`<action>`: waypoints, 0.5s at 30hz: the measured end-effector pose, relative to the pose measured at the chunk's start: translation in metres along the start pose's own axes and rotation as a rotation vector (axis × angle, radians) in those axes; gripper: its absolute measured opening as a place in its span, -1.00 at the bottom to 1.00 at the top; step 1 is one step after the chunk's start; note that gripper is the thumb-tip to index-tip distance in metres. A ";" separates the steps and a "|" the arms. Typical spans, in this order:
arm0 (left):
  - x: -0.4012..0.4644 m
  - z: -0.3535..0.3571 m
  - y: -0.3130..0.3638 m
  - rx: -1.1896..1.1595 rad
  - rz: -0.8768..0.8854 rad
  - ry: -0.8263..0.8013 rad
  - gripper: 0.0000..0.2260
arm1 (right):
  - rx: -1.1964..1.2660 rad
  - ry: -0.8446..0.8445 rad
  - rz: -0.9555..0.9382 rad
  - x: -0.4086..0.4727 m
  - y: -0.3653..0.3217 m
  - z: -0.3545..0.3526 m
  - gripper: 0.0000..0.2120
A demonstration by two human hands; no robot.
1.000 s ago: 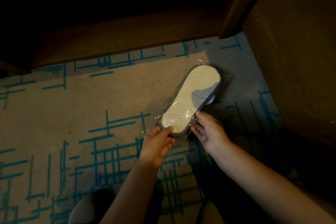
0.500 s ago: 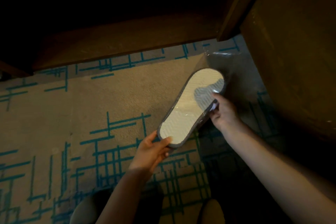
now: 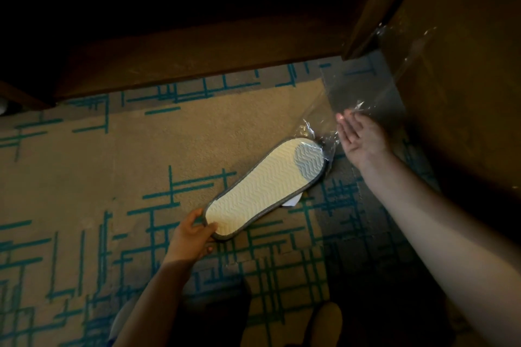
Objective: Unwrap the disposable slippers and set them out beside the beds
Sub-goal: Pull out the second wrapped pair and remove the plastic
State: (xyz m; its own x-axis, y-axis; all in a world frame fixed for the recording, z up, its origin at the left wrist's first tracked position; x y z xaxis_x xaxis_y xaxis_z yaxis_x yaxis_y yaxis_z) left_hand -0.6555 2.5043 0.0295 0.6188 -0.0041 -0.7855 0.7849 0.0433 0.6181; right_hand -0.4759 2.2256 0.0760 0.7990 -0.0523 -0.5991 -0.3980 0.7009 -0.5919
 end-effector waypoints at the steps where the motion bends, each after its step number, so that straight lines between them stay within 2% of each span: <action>1: -0.002 -0.001 0.001 -0.006 0.013 -0.014 -0.77 | 0.036 -0.003 0.015 -0.001 0.000 0.005 -0.83; 8: 0.001 0.009 -0.006 -0.079 0.009 -0.106 -0.72 | 0.409 -0.148 0.097 -0.019 0.006 0.062 -0.82; 11: 0.004 0.022 -0.007 -0.084 -0.018 -0.109 -0.69 | 0.454 -0.207 0.135 -0.032 0.012 0.082 -0.75; 14: 0.006 0.037 -0.006 -0.018 0.000 -0.117 -0.71 | 0.444 -0.211 0.184 -0.045 0.025 0.090 -0.85; 15: 0.006 0.042 -0.005 -0.012 0.013 -0.133 -0.73 | 0.356 -0.192 0.208 -0.051 0.033 0.090 -0.87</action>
State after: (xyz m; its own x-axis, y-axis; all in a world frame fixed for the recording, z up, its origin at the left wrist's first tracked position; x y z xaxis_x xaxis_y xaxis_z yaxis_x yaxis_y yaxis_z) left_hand -0.6544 2.4615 0.0227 0.6280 -0.1363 -0.7661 0.7770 0.0564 0.6269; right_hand -0.4896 2.3156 0.1353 0.8008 0.2254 -0.5549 -0.4063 0.8851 -0.2268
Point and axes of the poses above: each hand's wrist, its own x-axis towards the middle knuckle, its own z-axis out of the palm, y = z × x, the point moved 1 cm from there along x, towards the middle knuckle, and after that the axes turned 13 degrees about -y, right-handed, at the moved point
